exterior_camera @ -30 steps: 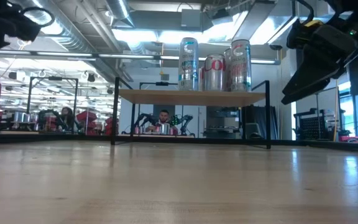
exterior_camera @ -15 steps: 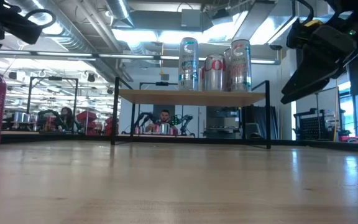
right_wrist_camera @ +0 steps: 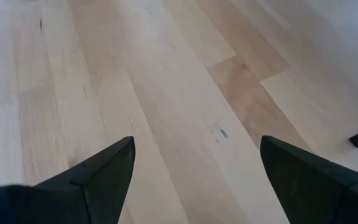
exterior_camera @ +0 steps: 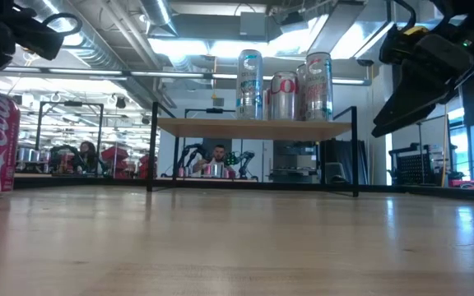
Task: Place canned beverage on shelf
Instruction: Put the top red-white soda can on the shelf
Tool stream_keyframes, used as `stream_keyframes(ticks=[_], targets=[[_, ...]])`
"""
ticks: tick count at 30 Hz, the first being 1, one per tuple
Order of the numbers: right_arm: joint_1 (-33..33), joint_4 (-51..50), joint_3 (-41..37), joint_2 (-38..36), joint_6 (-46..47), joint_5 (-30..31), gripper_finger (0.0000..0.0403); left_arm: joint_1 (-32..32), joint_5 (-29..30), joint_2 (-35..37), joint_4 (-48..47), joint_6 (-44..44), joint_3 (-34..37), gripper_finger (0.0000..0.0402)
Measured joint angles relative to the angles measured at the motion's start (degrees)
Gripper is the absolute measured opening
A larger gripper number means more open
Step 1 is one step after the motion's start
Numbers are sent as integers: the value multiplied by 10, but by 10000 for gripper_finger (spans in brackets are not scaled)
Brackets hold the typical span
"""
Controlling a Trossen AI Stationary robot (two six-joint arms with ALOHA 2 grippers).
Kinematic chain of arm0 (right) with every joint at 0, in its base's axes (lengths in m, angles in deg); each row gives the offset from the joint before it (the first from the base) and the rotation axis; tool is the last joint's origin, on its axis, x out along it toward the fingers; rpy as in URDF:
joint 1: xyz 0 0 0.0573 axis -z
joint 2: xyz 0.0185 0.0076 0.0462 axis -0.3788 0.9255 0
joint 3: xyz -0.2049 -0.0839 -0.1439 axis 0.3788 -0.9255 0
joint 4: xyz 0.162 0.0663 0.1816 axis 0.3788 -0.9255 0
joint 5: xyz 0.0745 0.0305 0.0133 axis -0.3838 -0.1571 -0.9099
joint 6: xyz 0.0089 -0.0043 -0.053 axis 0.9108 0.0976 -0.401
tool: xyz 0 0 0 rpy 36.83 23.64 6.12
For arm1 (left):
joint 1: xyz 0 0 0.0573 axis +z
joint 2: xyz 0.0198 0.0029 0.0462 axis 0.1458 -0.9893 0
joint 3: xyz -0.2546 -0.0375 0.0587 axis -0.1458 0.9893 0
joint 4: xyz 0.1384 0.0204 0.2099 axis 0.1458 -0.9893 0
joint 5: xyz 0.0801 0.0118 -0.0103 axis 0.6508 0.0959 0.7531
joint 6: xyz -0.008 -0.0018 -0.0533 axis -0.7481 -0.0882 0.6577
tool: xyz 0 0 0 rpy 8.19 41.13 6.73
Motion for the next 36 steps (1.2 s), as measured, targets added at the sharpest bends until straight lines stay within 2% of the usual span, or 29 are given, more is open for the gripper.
stream_keyframes(ticks=[8,16,26,32,36], targets=[[0,0,0,0,-25,1,332,16,-7,1,31,-44,23,300],[1,33,0,0,-81,22,332,28,30,0,49,-88,17,252],[1,160,1,0,-204,19,332,66,104,-3,72,-188,-61,243],[1,247,1,10,-258,3,331,90,123,-2,164,-287,-90,243],[1,326,1,47,-289,-39,307,110,116,-5,263,-355,-93,243]])
